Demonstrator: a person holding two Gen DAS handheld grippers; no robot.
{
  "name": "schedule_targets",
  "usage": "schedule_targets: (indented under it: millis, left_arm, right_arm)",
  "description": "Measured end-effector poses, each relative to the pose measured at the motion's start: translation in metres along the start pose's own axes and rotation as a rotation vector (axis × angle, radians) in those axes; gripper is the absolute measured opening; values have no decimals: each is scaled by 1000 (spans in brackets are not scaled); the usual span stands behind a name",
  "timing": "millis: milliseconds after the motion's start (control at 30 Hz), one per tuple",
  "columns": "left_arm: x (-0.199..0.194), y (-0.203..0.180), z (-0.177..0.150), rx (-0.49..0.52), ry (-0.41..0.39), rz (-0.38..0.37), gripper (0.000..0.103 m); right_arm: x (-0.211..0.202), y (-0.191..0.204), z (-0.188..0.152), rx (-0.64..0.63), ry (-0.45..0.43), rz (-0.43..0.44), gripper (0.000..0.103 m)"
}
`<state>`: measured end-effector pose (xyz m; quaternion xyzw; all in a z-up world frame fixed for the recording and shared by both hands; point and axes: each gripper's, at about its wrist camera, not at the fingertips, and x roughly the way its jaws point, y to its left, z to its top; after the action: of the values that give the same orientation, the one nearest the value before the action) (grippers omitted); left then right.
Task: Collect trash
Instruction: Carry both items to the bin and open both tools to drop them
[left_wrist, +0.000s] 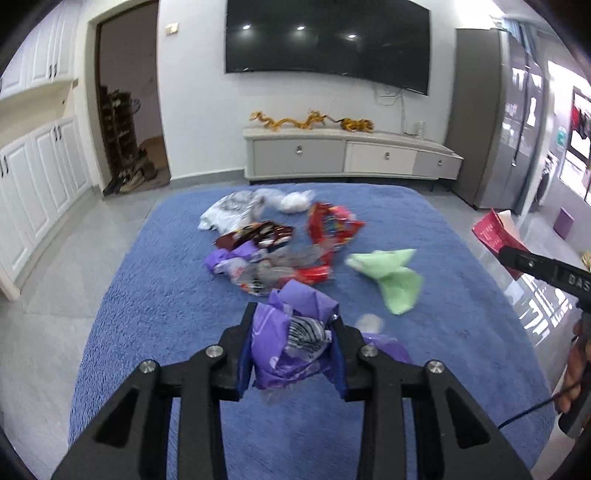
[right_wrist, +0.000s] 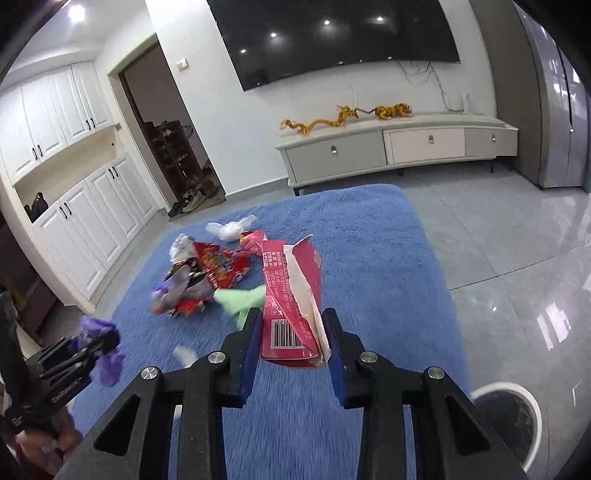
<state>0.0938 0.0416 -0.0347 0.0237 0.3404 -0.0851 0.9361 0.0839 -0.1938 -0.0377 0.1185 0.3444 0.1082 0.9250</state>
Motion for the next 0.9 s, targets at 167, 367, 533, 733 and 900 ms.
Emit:
schedule_targets:
  millis: [167, 367, 533, 733, 900]
  left_arm:
    - [-23, -40, 2, 56, -29, -37, 32]
    - [-38, -88, 2, 139, -52, -66, 33]
    - [-43, -125, 3, 201, -56, -99, 33]
    - [-36, -171, 2, 272, -43, -149, 33]
    - [-21, -217, 5, 303, 10, -249, 33]
  right_arm:
    - [-46, -4, -18, -7, -30, -47, 31]
    - [-79, -18, -35, -6, -51, -101, 31]
    - [-98, -39, -44, 21, -71, -149, 31]
    - [-117, -73, -59, 79, -91, -212, 31]
    - [-130, -110, -74, 143, -89, -287, 31]
